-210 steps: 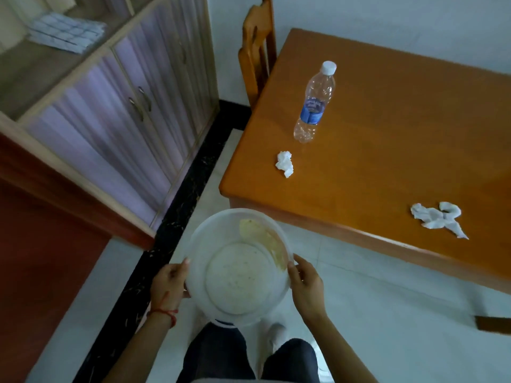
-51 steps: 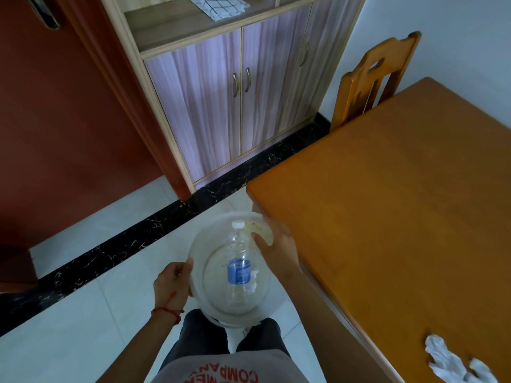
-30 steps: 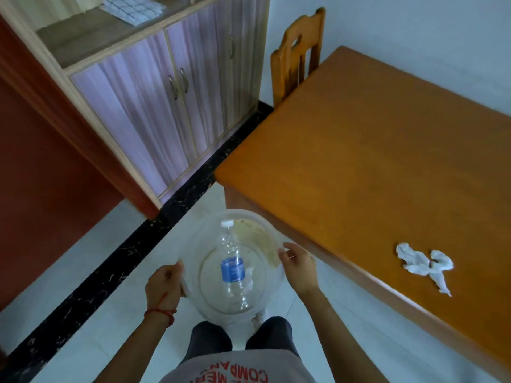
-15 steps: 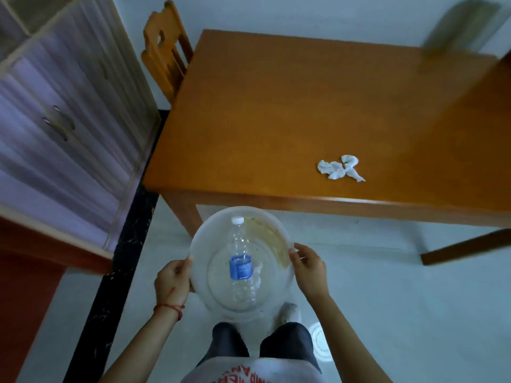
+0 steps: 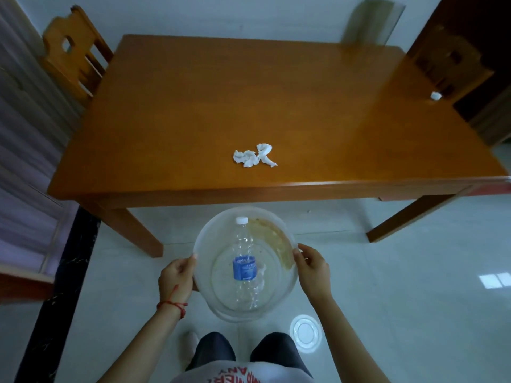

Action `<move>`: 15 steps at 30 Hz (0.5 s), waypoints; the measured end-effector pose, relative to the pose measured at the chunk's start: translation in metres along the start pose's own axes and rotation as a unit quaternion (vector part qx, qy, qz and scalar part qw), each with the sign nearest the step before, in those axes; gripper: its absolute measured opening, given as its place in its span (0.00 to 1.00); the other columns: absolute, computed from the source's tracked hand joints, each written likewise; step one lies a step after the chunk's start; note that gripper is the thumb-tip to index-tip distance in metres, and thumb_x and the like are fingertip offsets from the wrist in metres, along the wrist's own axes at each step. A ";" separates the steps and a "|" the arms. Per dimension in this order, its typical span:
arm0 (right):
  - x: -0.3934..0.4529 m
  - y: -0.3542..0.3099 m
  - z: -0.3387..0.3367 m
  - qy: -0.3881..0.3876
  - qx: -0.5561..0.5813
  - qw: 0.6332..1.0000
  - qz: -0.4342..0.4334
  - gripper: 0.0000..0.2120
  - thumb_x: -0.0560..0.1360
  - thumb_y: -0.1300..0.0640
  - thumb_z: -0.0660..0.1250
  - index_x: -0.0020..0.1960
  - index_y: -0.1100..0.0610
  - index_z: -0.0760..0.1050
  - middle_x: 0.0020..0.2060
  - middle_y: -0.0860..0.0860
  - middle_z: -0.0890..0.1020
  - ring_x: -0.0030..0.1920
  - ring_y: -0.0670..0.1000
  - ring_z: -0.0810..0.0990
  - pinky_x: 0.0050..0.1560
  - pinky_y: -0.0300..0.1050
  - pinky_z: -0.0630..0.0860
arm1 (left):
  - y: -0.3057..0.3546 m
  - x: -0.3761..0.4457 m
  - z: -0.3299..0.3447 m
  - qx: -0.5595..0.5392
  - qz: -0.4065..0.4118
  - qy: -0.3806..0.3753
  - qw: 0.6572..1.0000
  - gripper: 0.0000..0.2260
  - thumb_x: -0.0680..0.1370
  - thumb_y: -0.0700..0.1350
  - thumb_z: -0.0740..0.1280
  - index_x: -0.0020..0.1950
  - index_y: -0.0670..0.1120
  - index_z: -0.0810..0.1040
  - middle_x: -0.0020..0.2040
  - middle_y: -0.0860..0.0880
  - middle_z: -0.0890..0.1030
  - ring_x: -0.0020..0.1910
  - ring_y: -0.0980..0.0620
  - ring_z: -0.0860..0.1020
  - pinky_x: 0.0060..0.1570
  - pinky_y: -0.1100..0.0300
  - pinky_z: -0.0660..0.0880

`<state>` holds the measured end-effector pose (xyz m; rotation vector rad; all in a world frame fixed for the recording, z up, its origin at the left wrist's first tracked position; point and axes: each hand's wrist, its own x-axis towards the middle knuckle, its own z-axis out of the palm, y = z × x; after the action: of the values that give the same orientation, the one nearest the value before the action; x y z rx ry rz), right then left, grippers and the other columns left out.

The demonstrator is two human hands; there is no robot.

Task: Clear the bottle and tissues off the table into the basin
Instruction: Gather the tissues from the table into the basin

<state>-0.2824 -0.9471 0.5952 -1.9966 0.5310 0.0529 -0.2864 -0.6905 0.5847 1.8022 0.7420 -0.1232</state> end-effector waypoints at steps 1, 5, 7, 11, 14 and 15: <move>0.005 0.003 -0.010 -0.002 -0.005 1.000 -0.007 0.11 0.77 0.55 0.62 0.55 0.56 0.78 0.44 0.52 0.80 0.41 0.44 0.77 0.39 0.31 0.70 | 0.000 -0.006 0.011 -0.004 -0.002 0.001 1.000 0.12 0.74 0.50 0.66 0.35 0.45 0.78 0.38 0.41 0.81 0.41 0.39 0.79 0.44 0.42 0.80; 0.027 0.013 -0.039 -0.023 -0.019 0.999 -0.023 0.12 0.77 0.55 0.61 0.56 0.56 0.78 0.44 0.53 0.81 0.40 0.42 0.77 0.37 0.30 0.70 | 0.005 -0.026 0.042 -0.036 -0.010 0.009 0.999 0.11 0.76 0.46 0.65 0.35 0.44 0.76 0.35 0.44 0.78 0.37 0.42 0.77 0.31 0.56 0.80; 0.035 0.016 -0.046 -0.035 -0.030 0.998 -0.031 0.12 0.77 0.55 0.61 0.56 0.56 0.78 0.45 0.54 0.81 0.40 0.41 0.77 0.35 0.28 0.71 | 0.007 -0.032 0.050 -0.038 -0.012 0.017 0.999 0.11 0.76 0.47 0.65 0.36 0.42 0.76 0.35 0.45 0.78 0.36 0.45 0.77 0.26 0.60 0.78; 0.051 0.017 -0.049 -0.055 -0.026 0.997 -0.042 0.12 0.77 0.55 0.61 0.56 0.57 0.78 0.45 0.53 0.81 0.40 0.44 0.78 0.40 0.32 0.71 | 0.012 -0.032 0.061 -0.044 -0.018 0.035 0.998 0.11 0.75 0.48 0.65 0.36 0.43 0.76 0.36 0.45 0.79 0.35 0.47 0.78 0.27 0.60 0.78; 0.063 0.016 -0.047 -0.064 -0.021 0.997 -0.033 0.12 0.77 0.56 0.61 0.57 0.57 0.78 0.43 0.54 0.82 0.40 0.48 0.78 0.42 0.39 0.75 | 0.016 -0.023 0.066 -0.041 -0.024 0.039 0.998 0.11 0.76 0.48 0.65 0.37 0.44 0.76 0.36 0.44 0.79 0.36 0.47 0.78 0.27 0.62 0.77; 0.067 0.016 -0.046 -0.068 -0.024 0.997 -0.032 0.12 0.77 0.55 0.61 0.57 0.57 0.78 0.42 0.54 0.82 0.40 0.47 0.78 0.41 0.36 0.74 | 0.017 -0.019 0.067 -0.041 -0.027 0.040 0.998 0.11 0.76 0.48 0.65 0.37 0.43 0.77 0.36 0.44 0.79 0.36 0.47 0.78 0.25 0.63 0.77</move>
<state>-0.2367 -1.0155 0.5856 -2.0394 0.3812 0.1613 -0.2739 -0.7613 0.5819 1.7181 0.8419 -0.0568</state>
